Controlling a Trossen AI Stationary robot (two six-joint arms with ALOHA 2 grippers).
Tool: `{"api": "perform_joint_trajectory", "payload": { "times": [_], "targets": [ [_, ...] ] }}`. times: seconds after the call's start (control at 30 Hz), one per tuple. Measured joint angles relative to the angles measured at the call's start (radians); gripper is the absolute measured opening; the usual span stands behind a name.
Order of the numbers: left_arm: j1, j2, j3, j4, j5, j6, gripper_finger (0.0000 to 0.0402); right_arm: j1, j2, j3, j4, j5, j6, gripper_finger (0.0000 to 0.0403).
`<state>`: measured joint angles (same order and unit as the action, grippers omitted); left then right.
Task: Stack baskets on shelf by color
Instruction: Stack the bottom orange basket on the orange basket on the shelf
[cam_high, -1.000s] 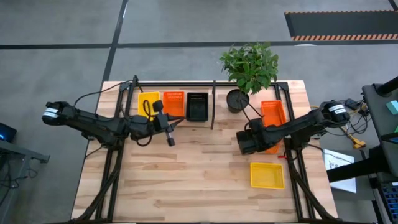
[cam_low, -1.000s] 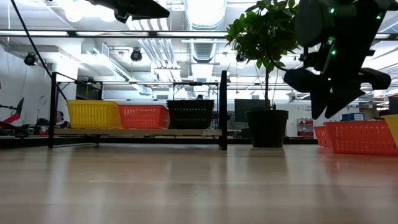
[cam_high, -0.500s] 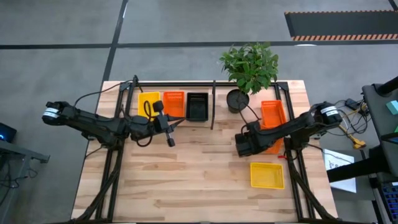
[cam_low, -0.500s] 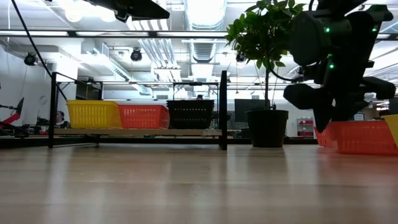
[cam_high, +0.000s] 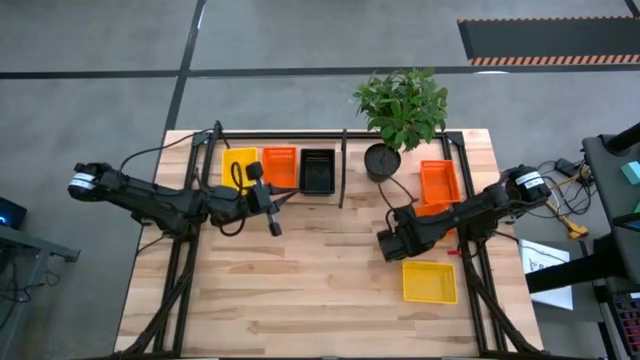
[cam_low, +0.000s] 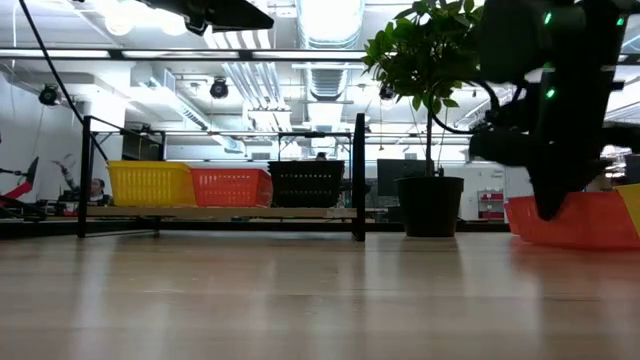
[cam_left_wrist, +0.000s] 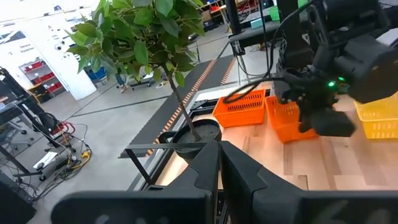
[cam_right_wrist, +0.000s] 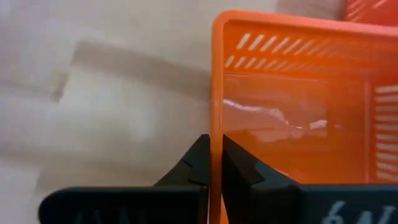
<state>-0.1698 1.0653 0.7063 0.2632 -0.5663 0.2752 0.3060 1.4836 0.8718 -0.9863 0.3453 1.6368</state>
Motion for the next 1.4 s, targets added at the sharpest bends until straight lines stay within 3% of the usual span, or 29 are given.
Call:
{"api": "perform_joint_trajectory", "payload": {
  "times": [0.13,0.4,0.67,0.8,1.0,1.27,1.4],
  "targets": [
    [-0.025,-0.005,0.000,0.025,0.002,0.000,0.0000,0.022,-0.022,0.064,-0.005,-0.032,-0.133,0.0010],
    [-0.107,-0.021,-0.001,0.078,0.002,-0.007,0.0000,0.055,-0.024,0.257,0.025,-0.160,-0.683,0.0009],
    [-0.160,-0.031,-0.065,0.133,0.002,0.009,0.0000,0.100,0.018,0.412,0.262,-0.321,-1.139,0.0009],
    [-0.161,-0.057,-0.077,0.148,-0.004,0.025,0.0000,0.102,0.067,0.491,0.369,-0.320,-1.308,0.0009],
    [-0.181,-0.104,-0.097,0.146,-0.011,0.024,0.0000,0.081,0.206,0.673,0.392,-0.267,-1.559,0.0009],
    [-0.194,-0.208,-0.164,0.174,-0.009,0.022,0.0000,-0.007,0.394,0.973,0.240,-0.098,-1.746,0.0009],
    [-0.193,-0.243,-0.201,0.192,-0.008,0.024,0.0000,-0.080,0.474,1.088,0.205,-0.075,-1.803,0.0009]
  ]
}}
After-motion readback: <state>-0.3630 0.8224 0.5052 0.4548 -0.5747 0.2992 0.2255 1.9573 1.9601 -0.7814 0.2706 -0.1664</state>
